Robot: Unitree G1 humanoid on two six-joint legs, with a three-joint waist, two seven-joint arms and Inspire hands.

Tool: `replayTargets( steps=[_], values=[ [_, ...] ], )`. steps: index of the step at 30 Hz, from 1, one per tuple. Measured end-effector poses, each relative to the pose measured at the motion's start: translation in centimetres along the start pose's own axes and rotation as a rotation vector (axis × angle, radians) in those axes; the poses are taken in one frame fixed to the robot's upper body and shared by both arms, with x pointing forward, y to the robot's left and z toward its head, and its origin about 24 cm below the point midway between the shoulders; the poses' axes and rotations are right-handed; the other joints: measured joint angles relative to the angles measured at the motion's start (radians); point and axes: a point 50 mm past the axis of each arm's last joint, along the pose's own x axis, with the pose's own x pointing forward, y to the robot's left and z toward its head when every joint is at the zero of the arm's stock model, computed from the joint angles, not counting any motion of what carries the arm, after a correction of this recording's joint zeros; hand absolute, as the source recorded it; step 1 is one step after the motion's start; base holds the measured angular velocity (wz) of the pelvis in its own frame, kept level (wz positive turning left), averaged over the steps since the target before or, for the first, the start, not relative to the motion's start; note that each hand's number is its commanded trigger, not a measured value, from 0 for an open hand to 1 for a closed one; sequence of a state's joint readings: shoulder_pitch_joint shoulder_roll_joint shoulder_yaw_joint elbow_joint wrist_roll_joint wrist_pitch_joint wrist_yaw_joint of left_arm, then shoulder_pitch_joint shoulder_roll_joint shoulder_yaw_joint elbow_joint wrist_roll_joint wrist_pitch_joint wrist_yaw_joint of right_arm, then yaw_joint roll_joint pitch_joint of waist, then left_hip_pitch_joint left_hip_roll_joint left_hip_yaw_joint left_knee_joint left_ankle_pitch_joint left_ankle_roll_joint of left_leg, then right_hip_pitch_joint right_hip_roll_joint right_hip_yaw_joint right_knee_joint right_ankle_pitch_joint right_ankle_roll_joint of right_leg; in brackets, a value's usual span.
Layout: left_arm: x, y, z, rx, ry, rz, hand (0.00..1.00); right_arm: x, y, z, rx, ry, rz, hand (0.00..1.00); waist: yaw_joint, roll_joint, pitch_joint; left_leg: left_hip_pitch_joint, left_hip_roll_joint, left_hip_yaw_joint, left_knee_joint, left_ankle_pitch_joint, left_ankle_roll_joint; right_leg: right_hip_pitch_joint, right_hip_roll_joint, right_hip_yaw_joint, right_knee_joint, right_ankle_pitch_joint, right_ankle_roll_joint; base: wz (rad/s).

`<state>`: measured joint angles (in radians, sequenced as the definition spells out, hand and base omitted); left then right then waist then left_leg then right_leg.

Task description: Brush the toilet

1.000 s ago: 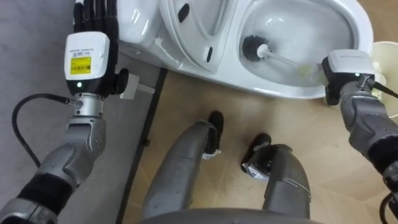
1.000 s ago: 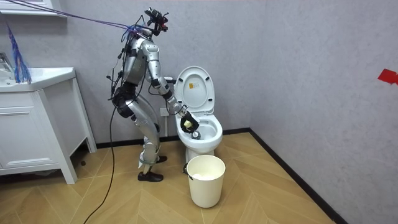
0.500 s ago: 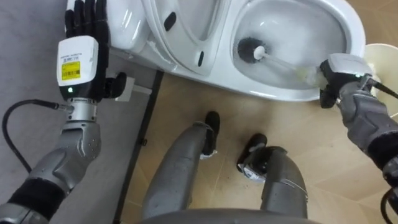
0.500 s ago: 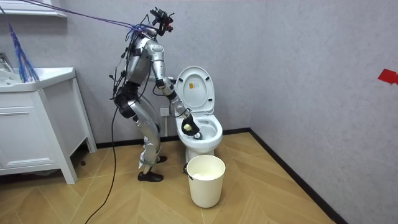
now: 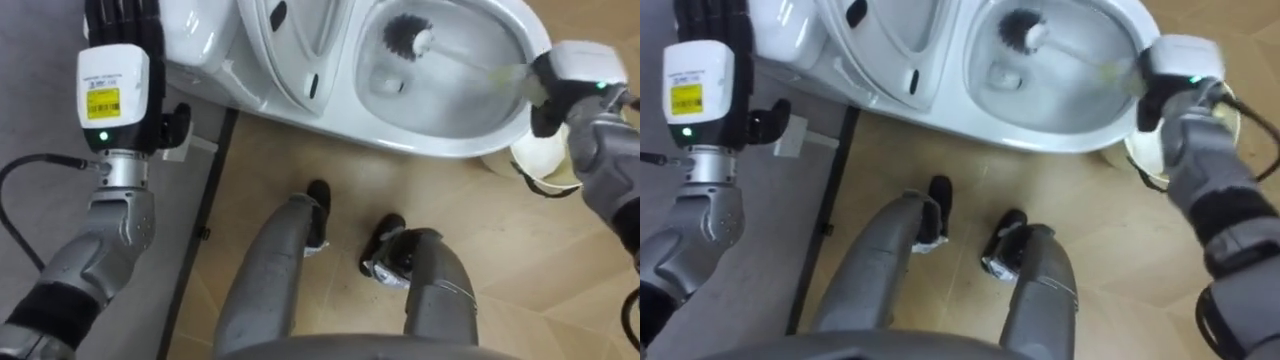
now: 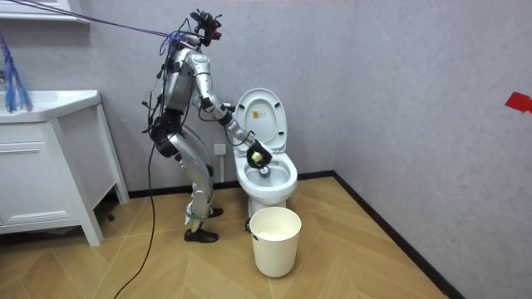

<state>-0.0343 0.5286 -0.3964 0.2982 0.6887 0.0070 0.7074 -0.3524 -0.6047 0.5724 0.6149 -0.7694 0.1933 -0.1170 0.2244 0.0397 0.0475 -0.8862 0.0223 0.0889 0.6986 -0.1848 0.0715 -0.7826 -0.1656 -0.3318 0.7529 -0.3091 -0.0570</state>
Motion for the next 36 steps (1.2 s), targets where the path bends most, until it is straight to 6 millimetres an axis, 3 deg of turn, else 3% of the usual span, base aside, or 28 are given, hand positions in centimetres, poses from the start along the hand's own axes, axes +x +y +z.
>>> replayTargets(
  steps=[1, 3, 10, 12, 18, 26, 28, 36],
  values=[
    [-0.5, -0.5, 0.1, -0.005, 0.000, -0.026, 0.00, -0.4, 0.9, 0.1, -0.024, 0.026, 0.038, 1.00, 0.002, 0.017, -0.0059, 0.005, -0.003, 0.000, -0.012, 0.003, 0.001, 0.005, -0.001, -0.001, -0.012, 0.006, 0.001, -0.05],
    [-1.0, -0.7, 0.0, -0.015, 0.013, -0.046, 0.00, -0.9, 1.6, 0.5, -0.020, 0.034, 0.081, 1.00, 0.001, 0.031, -0.0088, 0.008, -0.004, 0.004, -0.018, 0.007, 0.006, 0.004, -0.001, 0.004, -0.014, 0.009, 0.003, -0.06],
    [-2.0, -0.7, -0.9, -0.050, 0.088, -0.047, 0.00, -2.6, 1.0, 2.7, -0.012, -0.004, 0.111, 1.00, -0.014, 0.028, -0.0146, 0.031, 0.022, 0.008, -0.049, 0.014, -0.015, 0.035, 0.040, -0.001, -0.074, 0.031, -0.026, -0.06],
    [-2.7, -0.8, -1.4, -0.049, 0.112, -0.055, 0.00, -3.2, 1.5, 2.9, -0.019, -0.014, 0.131, 1.00, -0.027, 0.017, -0.0193, 0.050, 0.020, 0.007, -0.064, 0.014, -0.021, 0.051, 0.041, -0.002, -0.084, 0.028, -0.029, 0.04],
    [-3.9, -1.5, -2.4, -0.033, 0.160, -0.099, 0.00, -5.0, 3.4, 3.4, -0.048, -0.037, 0.197, 1.00, -0.042, -0.020, -0.0195, 0.148, 0.020, 0.006, -0.097, 0.007, -0.039, 0.153, 0.057, -0.002, -0.135, 0.023, -0.030, 0.02],
    [-5.7, -3.2, -3.2, -0.044, 0.218, -0.204, 0.00, -6.2, 6.0, 3.3, 0.000, -0.069, 0.335, 1.00, -0.052, -0.062, -0.0208, 0.346, 0.017, 0.005, -0.170, -0.013, -0.046, 0.357, 0.074, -0.003, -0.226, 0.019, -0.011, 0.00],
    [-6.7, -3.6, -3.6, -0.045, 0.239, -0.248, 0.00, -6.9, 7.4, 3.1, 0.008, -0.071, 0.391, 1.00, -0.051, -0.073, -0.0290, 0.414, 0.015, 0.008, -0.208, -0.013, -0.047, 0.425, 0.080, 0.000, -0.269, 0.025, -0.005, -0.04],
    [-10.4, -4.1, -3.9, -0.078, 0.333, -0.321, 0.00, -10.6, 12.0, 1.8, 0.190, -0.020, 0.544, 1.00, -0.070, -0.097, -0.0425, 0.629, -0.014, 0.002, -0.313, -0.014, -0.052, 0.652, 0.081, -0.019, -0.395, 0.019, 0.019, 0.09]
  ],
)
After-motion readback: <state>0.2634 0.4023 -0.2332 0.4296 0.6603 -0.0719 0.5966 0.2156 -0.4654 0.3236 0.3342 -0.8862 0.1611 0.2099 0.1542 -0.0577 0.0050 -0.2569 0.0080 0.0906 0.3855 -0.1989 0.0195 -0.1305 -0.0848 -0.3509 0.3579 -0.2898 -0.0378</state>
